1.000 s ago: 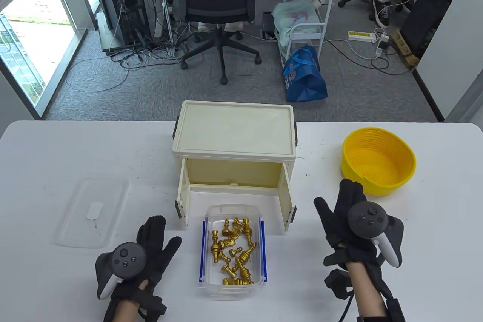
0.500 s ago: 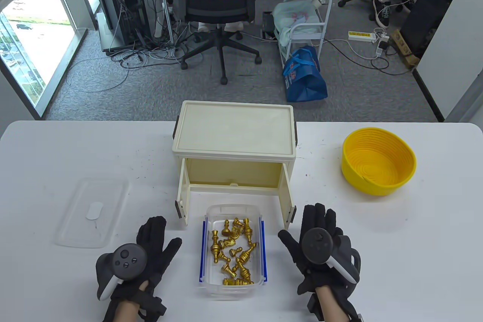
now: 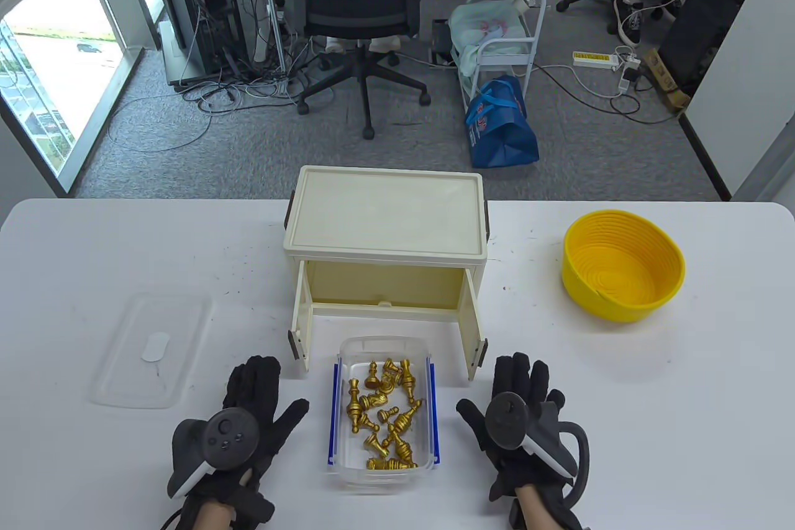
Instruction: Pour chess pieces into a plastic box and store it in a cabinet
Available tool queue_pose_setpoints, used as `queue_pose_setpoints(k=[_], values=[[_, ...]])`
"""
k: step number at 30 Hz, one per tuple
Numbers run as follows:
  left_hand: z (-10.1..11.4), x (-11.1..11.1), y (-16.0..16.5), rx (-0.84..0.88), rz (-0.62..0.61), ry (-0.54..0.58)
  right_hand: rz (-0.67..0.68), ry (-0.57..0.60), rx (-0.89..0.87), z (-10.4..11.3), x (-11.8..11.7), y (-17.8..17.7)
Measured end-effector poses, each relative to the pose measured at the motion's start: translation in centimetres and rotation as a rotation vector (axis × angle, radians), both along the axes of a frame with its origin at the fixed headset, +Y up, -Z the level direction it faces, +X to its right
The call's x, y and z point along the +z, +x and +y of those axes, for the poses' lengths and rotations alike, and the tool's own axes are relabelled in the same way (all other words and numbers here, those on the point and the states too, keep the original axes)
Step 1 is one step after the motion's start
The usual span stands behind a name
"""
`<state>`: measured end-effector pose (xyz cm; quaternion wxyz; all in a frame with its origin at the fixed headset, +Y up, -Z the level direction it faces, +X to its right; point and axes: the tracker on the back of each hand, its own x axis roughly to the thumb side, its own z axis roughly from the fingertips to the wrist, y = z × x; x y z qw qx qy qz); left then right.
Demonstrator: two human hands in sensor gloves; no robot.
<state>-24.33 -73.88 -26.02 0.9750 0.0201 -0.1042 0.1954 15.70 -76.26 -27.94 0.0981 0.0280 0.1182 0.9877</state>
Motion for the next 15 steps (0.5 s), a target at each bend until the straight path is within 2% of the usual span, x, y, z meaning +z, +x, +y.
queue_pose_setpoints(k=[3, 10, 15], values=[[0.6, -0.3, 0.1, -0.070, 0.051, -0.007, 0.011, -0.006, 0.014, -0.1, 0.2, 0.1], [2.4, -2.7, -0.4, -0.402, 0.174, -0.093, 0.021, -0.011, 0.002, -0.3, 0.3, 0.1], [1.9, -4.9, -2.5, -0.534, 0.283, -0.208, 0.014, -0.018, -0.006, -0.3, 0.3, 0.3]])
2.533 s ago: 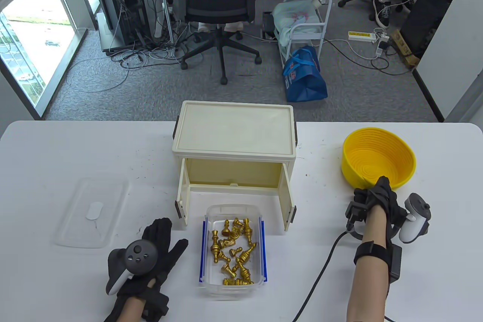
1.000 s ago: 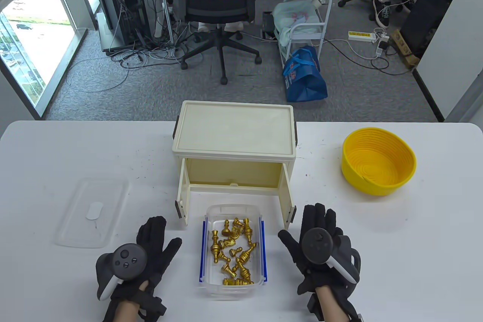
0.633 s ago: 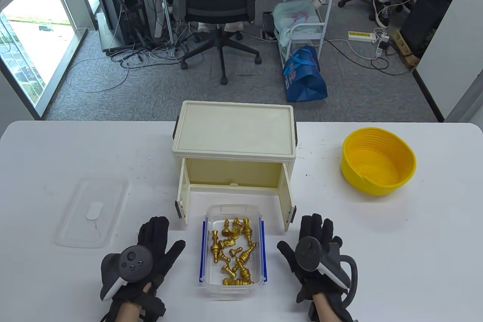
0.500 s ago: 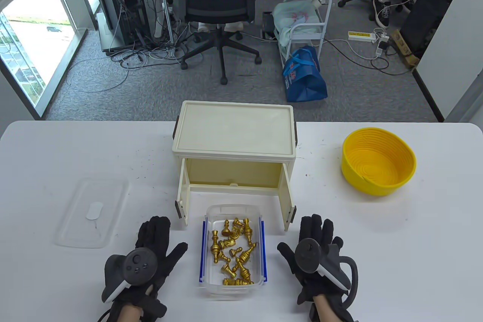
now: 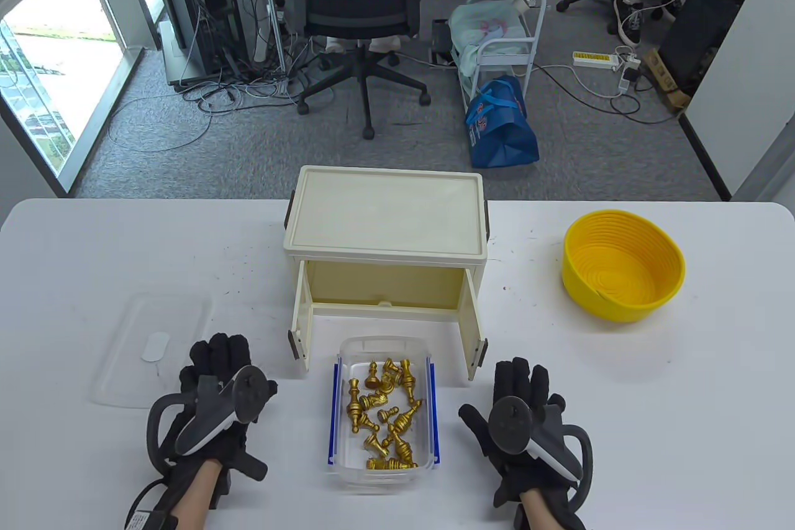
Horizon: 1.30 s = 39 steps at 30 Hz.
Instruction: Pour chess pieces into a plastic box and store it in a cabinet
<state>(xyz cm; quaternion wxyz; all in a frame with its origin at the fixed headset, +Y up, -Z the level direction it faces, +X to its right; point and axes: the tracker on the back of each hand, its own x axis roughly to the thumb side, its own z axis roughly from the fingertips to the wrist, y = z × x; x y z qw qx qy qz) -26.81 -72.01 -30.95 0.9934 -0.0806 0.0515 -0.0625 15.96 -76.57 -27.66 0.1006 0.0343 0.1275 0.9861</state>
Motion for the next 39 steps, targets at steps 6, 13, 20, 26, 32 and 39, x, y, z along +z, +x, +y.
queue_pose_setpoints(k=[6, 13, 20, 26, 32, 39], values=[[-2.0, -3.0, -2.9, -0.108, 0.221, -0.080, -0.003, 0.008, -0.016, 0.0, 0.0, 0.1], [-4.6, -5.5, -5.3, -0.129, 0.371, -0.174, -0.009, -0.032, -0.024, -0.3, -0.3, 0.5], [-5.5, -6.5, -4.5, -0.371, 0.339, -0.086, -0.010, -0.052, -0.026, -0.4, -0.4, 0.5], [-6.5, -6.5, -3.0, -0.601, 0.254, -0.073, -0.008, -0.043, -0.030, -0.4, -0.4, 0.5], [-4.8, -5.6, -2.6, -0.704, 0.248, 0.065, -0.006, -0.027, -0.039, -0.2, -0.3, 0.6], [1.3, -4.1, -1.9, -0.672, 0.264, 0.202, -0.015, -0.017, -0.058, -0.1, -0.3, 0.8]])
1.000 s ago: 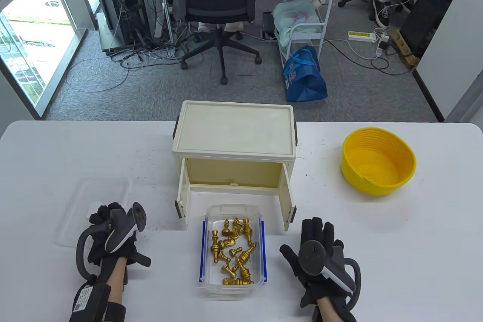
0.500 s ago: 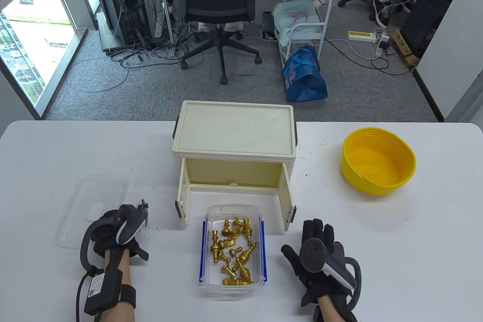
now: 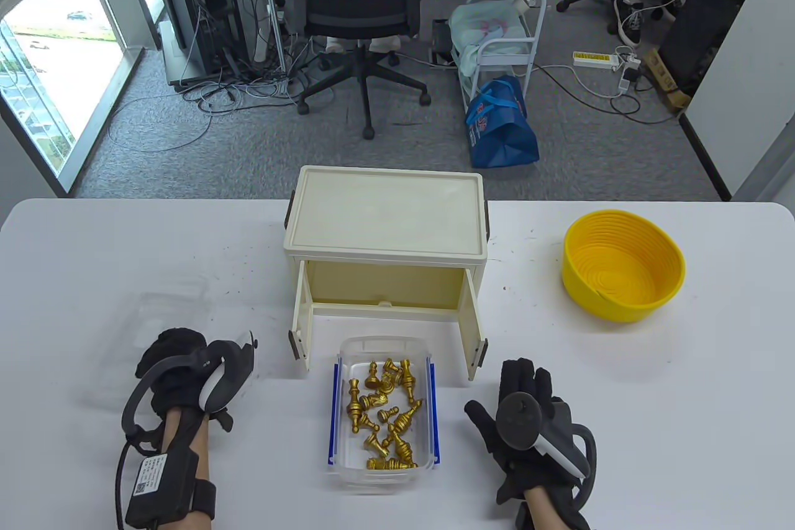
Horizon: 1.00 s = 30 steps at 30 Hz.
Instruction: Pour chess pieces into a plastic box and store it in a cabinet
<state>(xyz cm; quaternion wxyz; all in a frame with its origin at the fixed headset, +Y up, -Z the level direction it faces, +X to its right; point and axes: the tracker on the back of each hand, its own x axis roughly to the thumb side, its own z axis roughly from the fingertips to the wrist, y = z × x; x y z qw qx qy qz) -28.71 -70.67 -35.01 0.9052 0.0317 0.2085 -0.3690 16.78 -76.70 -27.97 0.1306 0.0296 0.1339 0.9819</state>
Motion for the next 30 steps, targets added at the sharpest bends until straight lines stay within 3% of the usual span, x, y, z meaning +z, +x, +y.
queue_pose_setpoints(k=[4, 9, 13, 18, 21, 24, 27, 30], values=[[4.5, 1.1, 1.4, 0.080, -0.059, 0.156, 0.000, 0.006, -0.005, 0.0, 0.0, 0.0], [10.9, 2.8, 2.7, 0.344, -0.158, 0.321, 0.000, 0.014, -0.010, 0.0, 0.1, 0.2], [15.9, 5.0, 4.3, 0.522, -0.339, 0.468, 0.000, 0.016, -0.014, 0.0, 0.1, 0.2], [20.0, 7.9, 6.0, 0.853, -0.603, 0.639, -0.004, 0.011, -0.022, 0.1, 0.1, 0.3], [20.8, 8.7, 6.4, 1.201, -0.729, 0.620, -0.008, 0.006, -0.032, 0.0, 0.1, 0.5], [20.2, 8.6, 6.6, 1.527, -0.868, 0.480, -0.020, 0.034, -0.051, 0.1, 0.1, 0.7], [18.3, 8.5, 7.2, 1.812, -0.887, 0.334, -0.022, 0.035, -0.057, 0.2, 0.2, 0.8], [15.2, 8.3, 7.9, 2.092, -0.810, 0.190, -0.023, 0.027, -0.053, 0.2, 0.1, 0.9]])
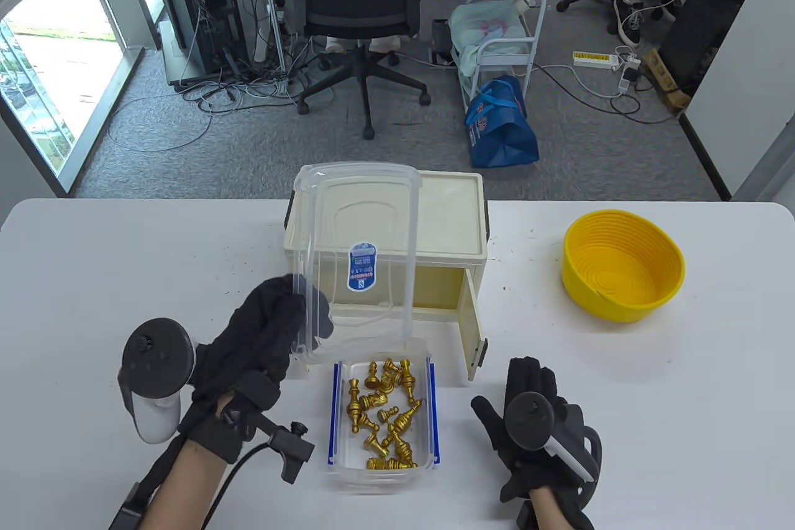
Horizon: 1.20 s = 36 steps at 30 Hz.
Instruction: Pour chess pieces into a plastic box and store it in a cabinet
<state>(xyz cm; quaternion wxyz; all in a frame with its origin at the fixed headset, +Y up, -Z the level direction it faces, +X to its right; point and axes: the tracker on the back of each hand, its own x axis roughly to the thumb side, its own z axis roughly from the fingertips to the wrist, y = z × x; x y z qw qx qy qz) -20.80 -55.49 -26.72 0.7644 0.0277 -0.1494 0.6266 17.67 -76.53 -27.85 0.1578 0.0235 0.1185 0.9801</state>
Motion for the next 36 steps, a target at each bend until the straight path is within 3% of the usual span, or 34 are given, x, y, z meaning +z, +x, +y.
queue_pose_setpoints(k=[3, 8, 16, 25, 36], values=[[-3.7, -0.4, 0.5, 0.127, -0.087, -0.137, 0.001, -0.001, 0.002, 0.1, 0.0, 0.0], [-8.8, -0.9, 0.8, 0.183, -0.107, -0.269, 0.002, -0.003, 0.007, 0.1, 0.0, -0.1], [-14.8, -1.3, 1.6, 0.190, -0.117, -0.423, -0.006, -0.014, 0.012, 0.1, 0.0, 0.0], [-18.4, -0.6, 1.5, 0.196, -0.115, -0.540, -0.005, -0.021, 0.016, 0.2, 0.0, -0.1], [-19.8, 0.0, 0.9, 0.153, -0.104, -0.599, 0.003, -0.029, 0.019, 0.1, 0.0, -0.2]])
